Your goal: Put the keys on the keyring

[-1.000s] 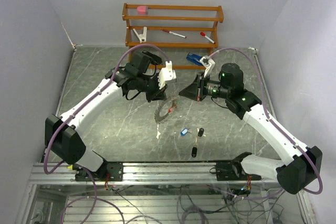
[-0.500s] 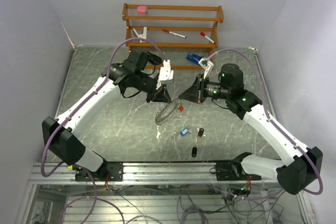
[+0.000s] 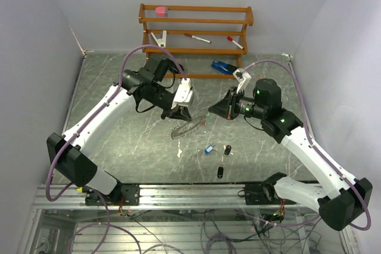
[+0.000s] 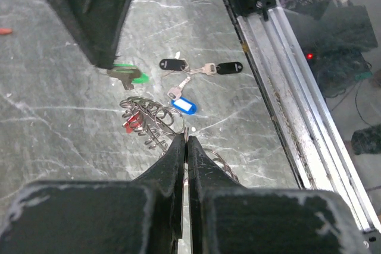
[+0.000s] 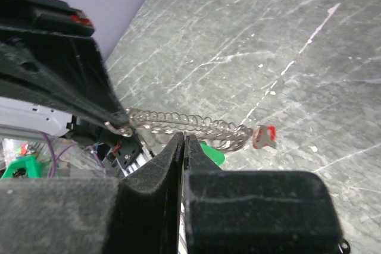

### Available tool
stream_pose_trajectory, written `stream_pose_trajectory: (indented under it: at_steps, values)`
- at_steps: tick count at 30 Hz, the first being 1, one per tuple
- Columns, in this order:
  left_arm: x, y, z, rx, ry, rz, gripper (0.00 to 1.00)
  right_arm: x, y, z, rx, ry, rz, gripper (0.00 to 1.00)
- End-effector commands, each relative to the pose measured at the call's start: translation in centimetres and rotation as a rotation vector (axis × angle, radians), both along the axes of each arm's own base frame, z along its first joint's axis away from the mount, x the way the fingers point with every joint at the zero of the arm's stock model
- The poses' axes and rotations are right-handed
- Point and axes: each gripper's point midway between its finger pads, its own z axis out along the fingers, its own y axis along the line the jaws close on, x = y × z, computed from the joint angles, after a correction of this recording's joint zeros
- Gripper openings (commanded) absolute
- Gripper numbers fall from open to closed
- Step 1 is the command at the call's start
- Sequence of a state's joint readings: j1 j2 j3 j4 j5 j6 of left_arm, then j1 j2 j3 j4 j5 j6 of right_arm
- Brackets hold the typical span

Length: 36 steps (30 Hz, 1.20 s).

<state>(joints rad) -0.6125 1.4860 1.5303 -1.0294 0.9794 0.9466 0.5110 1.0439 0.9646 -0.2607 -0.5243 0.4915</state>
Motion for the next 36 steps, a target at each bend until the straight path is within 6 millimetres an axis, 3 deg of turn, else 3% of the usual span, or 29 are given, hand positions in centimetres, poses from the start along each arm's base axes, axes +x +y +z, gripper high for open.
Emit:
stream_pose_trajectory:
  at_steps: [1,9,16,21,27,36]
  values:
    - [-2.5,0.4,1.5,-0.095,-0.081,-0.193,0.07,0.6,-0.7,-1.0,-0.029,-0.014,-0.055,0.0]
    - [-5.1,1.6,2.0,-0.177,-0.241,-0.401,0.07,0.5,-0.4,-1.7,-0.018,0.001,-0.046,0.0]
    - [-3.9,1.9,1.4,-0.125,-0.346,-0.429,0.07,0.2,-0.3,-1.4,-0.01,-0.005,-0.027,0.0]
    - [-3.3,1.7,1.9,-0.128,-0.408,-0.445,0.07,0.1,-0.4,-1.2,-0.01,-0.01,-0.024,0.0]
    - [-3.6,0.8,3.2,-0.207,-0.373,-0.442,0.07,-0.1,-0.3,-1.1,-0.007,-0.009,-0.019,0.0]
    - [-3.8,-0.3,4.9,-0.367,-0.155,-0.369,0.07,-0.2,-0.7,-0.4,-0.018,-0.031,-0.031,0.0]
